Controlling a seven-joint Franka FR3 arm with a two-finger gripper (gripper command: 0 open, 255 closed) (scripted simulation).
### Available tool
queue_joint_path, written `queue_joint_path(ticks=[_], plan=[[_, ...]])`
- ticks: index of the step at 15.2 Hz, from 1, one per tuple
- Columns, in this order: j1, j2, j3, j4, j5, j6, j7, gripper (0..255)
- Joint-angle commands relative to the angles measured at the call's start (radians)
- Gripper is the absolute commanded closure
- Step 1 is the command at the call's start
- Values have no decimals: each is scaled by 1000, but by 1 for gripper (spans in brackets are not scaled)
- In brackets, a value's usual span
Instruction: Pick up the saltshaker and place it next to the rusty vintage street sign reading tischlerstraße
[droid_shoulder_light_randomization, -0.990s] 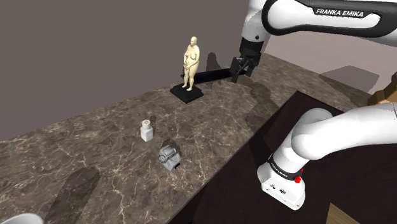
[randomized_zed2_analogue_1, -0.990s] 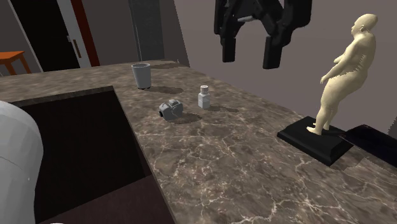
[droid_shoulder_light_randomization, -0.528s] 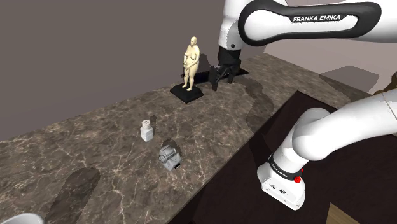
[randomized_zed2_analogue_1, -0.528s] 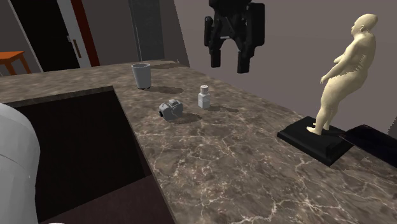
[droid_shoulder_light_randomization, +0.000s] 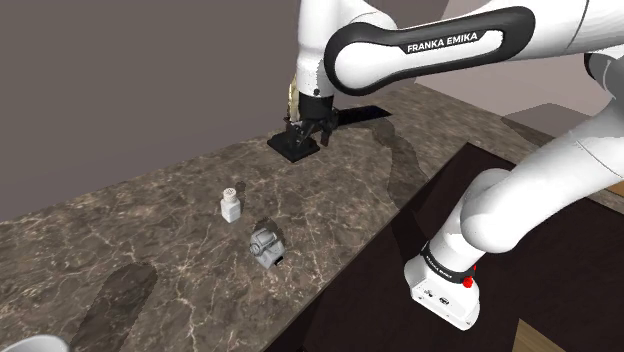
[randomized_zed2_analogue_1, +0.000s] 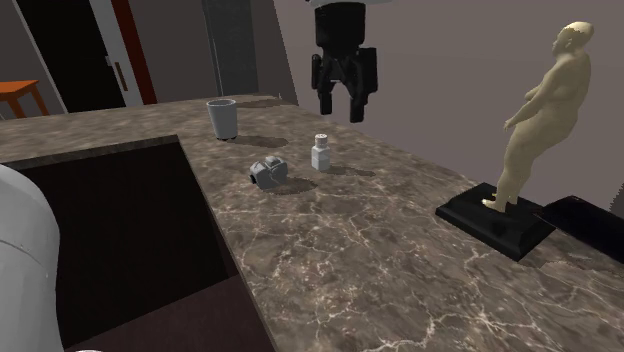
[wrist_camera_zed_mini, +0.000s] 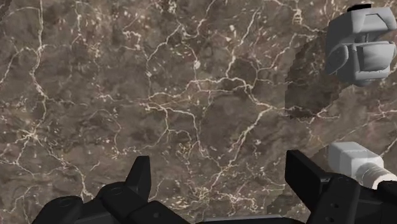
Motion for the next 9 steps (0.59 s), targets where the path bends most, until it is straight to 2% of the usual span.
queue_joint_path(ticks=[1, 9], plan=[[4, 71, 30, 48, -14, 20, 38, 0], [49, 364, 129, 259, -124, 66, 212, 0]])
